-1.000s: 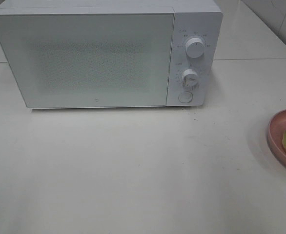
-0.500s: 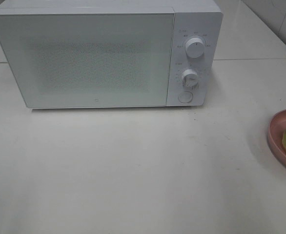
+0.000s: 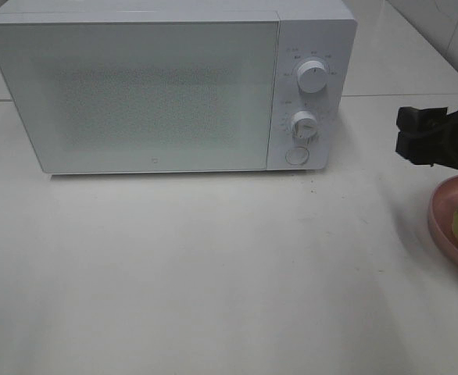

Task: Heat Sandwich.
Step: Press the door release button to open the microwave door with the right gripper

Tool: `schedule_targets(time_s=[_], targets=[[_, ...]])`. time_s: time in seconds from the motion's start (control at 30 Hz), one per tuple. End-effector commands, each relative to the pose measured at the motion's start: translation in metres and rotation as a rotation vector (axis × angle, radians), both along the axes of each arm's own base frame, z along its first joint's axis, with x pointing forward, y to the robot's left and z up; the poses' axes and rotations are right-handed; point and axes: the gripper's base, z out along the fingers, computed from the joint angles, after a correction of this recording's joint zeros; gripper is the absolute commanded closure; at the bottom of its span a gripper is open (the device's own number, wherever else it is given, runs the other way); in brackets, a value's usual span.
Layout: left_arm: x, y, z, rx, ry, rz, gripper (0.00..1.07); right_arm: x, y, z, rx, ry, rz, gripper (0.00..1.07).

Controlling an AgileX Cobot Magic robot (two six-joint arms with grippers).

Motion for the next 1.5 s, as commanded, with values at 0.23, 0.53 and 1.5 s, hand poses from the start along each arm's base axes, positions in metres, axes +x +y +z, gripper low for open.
schedule_targets(time_s=[0.23,0.53,1.5], targets=[[-0.003,-0.001,0.000,-0.010,-0.038,-0.002,0.05,-0.001,0.030,-0.017,0.025,-0.017,0.022,0.31],[-0.003,-0.001,0.000,-0.010,-0.038,-0.002,0.05,-0.008,0.058,-0.036,-0.007,-0.019,-0.005,0.31],[-0.003,-0.001,0.000,-0.010,-0.038,-0.002,0.05,-0.021,0.077,-0.060,0.325,0.051,-0.142,0.31]])
